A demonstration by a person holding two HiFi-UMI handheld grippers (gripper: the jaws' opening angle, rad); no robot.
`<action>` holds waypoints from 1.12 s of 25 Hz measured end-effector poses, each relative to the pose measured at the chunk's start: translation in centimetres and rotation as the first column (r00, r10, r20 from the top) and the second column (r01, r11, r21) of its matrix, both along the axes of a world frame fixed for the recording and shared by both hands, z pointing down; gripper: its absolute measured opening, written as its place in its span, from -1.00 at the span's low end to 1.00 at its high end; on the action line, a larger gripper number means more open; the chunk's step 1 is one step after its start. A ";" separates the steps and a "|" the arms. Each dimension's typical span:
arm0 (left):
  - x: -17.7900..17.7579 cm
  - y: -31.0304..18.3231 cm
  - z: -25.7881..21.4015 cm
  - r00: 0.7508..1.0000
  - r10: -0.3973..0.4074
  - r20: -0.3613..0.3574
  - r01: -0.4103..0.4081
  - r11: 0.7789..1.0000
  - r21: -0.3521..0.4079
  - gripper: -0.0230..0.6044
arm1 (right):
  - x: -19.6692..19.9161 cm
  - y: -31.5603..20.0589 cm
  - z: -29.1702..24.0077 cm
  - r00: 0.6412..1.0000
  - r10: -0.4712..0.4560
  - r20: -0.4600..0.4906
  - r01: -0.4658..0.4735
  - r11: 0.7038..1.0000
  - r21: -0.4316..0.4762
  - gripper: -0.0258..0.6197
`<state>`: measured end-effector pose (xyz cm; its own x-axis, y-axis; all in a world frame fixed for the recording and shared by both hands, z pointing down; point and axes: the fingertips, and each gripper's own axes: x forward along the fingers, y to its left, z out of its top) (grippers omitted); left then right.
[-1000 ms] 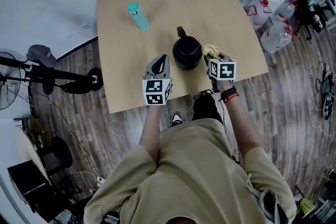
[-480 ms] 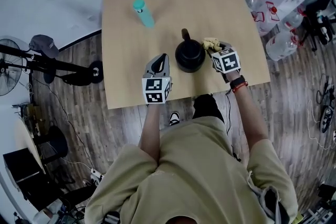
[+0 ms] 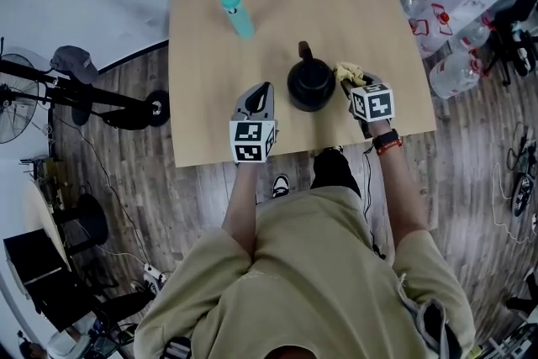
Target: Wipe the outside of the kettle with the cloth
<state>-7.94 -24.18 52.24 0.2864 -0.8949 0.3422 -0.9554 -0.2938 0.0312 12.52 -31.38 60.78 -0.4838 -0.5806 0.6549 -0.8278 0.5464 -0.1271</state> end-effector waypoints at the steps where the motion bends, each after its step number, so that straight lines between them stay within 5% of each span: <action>1: -0.2 0.4 0.0 1.000 0.007 -0.002 -0.007 1.000 0.000 -0.85 | 0.1 1.1 0.2 0.999 0.034 0.012 -0.033 0.999 -0.010 -0.40; 7: -0.3 3.5 0.5 0.997 0.073 -0.009 -0.073 0.997 0.002 -0.85 | -0.6 9.1 1.8 0.985 0.164 0.059 -0.159 0.984 -0.082 -0.40; 14: -2.0 7.1 0.3 0.994 0.112 -0.008 -0.112 0.994 0.014 -0.85 | -6.4 15.8 2.9 0.974 0.198 0.113 -0.180 0.972 -0.151 -0.39; 22: -6.7 9.4 -0.1 0.998 0.059 -0.007 -0.059 0.998 0.023 -0.85 | -16.0 16.3 1.5 0.963 0.156 0.219 -0.130 0.983 -0.128 -0.39; 28: -9.4 9.6 -0.1 1.000 0.013 -0.011 -0.012 1.000 0.021 -0.85 | -20.1 13.0 0.6 0.926 0.245 0.289 -0.212 0.967 -0.140 -0.38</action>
<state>-17.31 -14.56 52.16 0.3012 -0.8981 0.3204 -0.9512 -0.3064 0.0354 -7.57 -18.43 61.42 -0.5302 -0.6347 0.5622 -0.8422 0.3173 -0.4360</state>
